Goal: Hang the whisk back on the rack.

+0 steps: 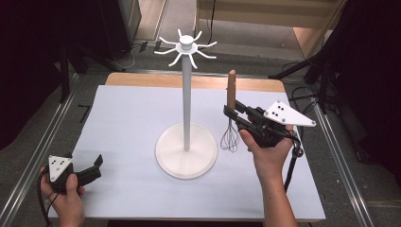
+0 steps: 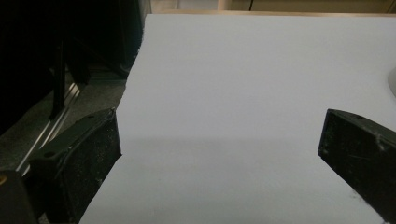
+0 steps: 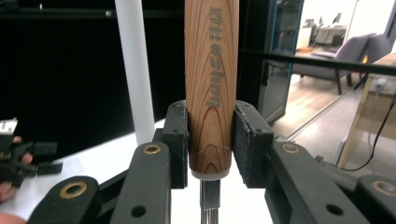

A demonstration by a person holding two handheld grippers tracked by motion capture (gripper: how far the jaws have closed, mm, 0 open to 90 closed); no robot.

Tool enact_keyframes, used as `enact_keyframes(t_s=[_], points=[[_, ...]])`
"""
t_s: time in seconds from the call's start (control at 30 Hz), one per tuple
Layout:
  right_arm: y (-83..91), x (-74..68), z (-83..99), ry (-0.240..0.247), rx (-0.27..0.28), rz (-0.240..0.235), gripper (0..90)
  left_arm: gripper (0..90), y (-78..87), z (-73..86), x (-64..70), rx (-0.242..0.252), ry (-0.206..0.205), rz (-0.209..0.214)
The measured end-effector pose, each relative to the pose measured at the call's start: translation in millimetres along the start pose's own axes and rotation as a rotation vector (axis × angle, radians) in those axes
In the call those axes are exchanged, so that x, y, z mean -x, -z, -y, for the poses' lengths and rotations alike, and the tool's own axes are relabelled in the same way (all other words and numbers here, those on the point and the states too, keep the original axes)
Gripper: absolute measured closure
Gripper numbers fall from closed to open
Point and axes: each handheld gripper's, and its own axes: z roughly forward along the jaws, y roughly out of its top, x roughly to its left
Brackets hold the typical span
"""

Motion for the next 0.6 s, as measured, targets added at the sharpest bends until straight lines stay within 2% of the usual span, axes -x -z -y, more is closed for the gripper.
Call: enact_keyframes(t_s=[0.13,0.53,0.6], points=[[2.6,-3.1,-8.4,-0.017,0.042,0.013,70.3,0.0,0.1,0.1,0.8,0.001,-0.006,-0.002],[2.1,-14.3,-31.4,0.003,0.097,-0.003,70.3,0.0,0.0,0.2,1.5,0.005,-0.009,-0.005],[0.7,-16.6,-34.2,0.007,0.094,-0.004,70.3,0.0,-0.2,0.2,1.5,0.004,-0.009,-0.004]])
